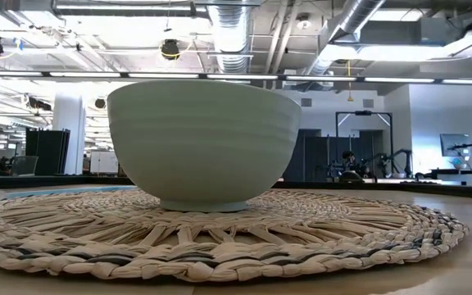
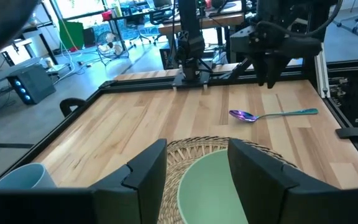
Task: Pick & Place Utensil
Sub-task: Put the blue spoon into the green bowl on the brown placemat
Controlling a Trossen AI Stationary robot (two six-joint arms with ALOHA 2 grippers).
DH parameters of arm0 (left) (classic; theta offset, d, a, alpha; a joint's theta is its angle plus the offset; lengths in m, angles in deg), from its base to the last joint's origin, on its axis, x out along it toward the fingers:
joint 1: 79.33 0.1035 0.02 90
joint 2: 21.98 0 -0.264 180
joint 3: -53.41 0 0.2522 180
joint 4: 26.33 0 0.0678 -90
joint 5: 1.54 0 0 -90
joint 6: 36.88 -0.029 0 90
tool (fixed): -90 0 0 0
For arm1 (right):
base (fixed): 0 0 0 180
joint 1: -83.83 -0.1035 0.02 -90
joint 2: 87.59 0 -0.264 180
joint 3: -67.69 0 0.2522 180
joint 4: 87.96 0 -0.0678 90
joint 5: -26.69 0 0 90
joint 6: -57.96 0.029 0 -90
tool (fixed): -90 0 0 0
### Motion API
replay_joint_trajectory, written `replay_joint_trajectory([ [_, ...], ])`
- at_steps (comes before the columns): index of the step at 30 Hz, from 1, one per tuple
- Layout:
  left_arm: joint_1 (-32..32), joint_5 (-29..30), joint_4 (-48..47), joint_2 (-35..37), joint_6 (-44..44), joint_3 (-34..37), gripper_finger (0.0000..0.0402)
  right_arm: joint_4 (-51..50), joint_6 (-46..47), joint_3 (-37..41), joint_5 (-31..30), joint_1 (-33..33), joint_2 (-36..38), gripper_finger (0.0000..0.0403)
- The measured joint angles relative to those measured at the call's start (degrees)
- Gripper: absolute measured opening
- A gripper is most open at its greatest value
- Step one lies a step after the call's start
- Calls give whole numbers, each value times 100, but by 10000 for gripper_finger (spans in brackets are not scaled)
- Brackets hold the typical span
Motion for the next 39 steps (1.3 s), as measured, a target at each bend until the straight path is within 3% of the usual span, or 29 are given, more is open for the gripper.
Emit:
replay_joint_trajectory([
  [8, 0, -2, 0, 0, 0, 0, 172, 114, 710, 530, 239, -176, 0, 117],
  [25, 2, -2, 0, 2, -2, 2, 172, 752, 1115, 531, 309, -145, -520, 117],
  [39, 50, -4, 2, 2, -2, 2, 172, 992, 1587, 531, 907, 73, -682, 117],
])
